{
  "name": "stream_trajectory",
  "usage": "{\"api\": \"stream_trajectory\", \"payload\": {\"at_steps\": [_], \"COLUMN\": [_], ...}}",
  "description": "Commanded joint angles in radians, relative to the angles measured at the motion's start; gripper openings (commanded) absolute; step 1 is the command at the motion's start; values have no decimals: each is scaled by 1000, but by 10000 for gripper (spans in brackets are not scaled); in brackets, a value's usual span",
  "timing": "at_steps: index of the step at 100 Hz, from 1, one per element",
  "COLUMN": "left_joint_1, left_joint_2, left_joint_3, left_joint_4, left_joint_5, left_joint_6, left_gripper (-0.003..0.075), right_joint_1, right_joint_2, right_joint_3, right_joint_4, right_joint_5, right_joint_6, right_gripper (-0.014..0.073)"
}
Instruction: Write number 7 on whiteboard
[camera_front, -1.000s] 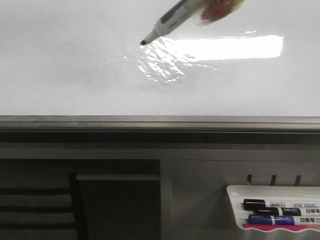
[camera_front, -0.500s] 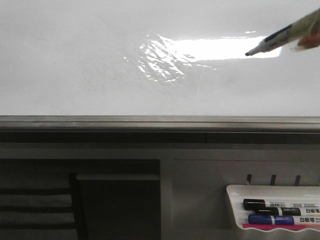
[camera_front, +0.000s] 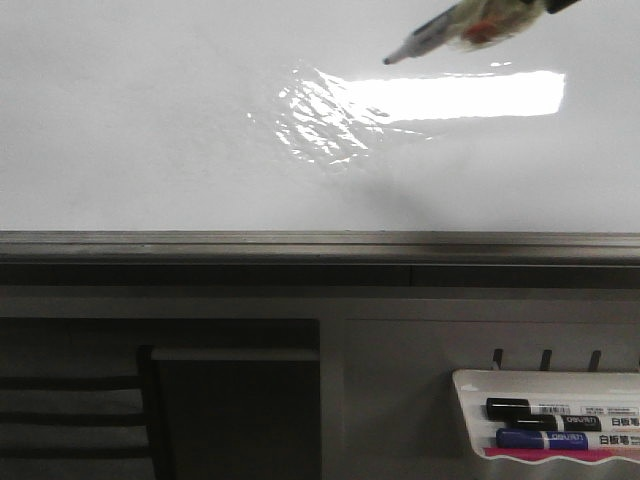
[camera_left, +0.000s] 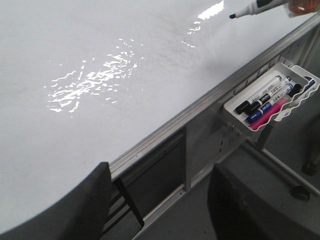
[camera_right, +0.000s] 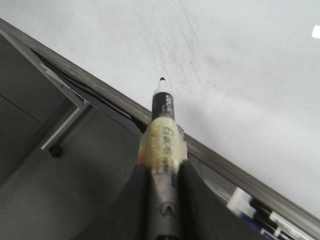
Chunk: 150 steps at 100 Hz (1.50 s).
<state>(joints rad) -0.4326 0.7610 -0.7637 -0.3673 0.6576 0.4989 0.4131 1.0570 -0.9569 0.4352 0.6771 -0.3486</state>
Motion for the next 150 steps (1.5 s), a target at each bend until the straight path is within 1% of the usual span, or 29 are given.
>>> {"api": "stream_trajectory", "payload": {"at_steps": [1, 17, 30, 42, 49, 65, 85, 99, 126, 143, 150], "left_joint_1": [2, 2, 2, 2, 2, 2, 2, 2, 2, 2, 2], "left_joint_2": [-2, -2, -2, -2, -2, -2, -2, -2, -2, -2, -2], "left_joint_3": [-24, -24, -24, -24, -24, -24, -24, -24, -24, -24, -24], "left_joint_4": [-32, -32, -32, -32, -32, -32, -32, -32, -32, -34, -37], "left_joint_5": [-74, -100, -108, -108, -108, -108, -110, -110, -112, -116, -116], "left_joint_6": [-13, -13, -13, -13, -13, -13, -13, -13, -13, -13, -13], "left_gripper": [398, 398, 398, 398, 398, 398, 398, 398, 398, 398, 398], "right_joint_1": [44, 31, 31, 31, 27, -24, -120, -146, -141, -69, -53], "right_joint_2": [6, 122, 205, 247, 256, 257, 234, 206, 225, 237, 237], "right_joint_3": [-15, -99, -172, -189, -189, -189, -189, -189, -170, -62, -48], "right_joint_4": [29, 17, -22, -30, -41, -77, -88, -102, -95, -77, -77], "right_joint_5": [-153, -119, -108, -110, -121, -103, -15, 1, 36, 21, 21], "right_joint_6": [-11, -11, -11, -11, -11, 26, 27, 27, 27, 27, 27], "right_gripper": [-55, -55, -55, -55, -55, -55, -55, -55, -55, -55, -55]}}
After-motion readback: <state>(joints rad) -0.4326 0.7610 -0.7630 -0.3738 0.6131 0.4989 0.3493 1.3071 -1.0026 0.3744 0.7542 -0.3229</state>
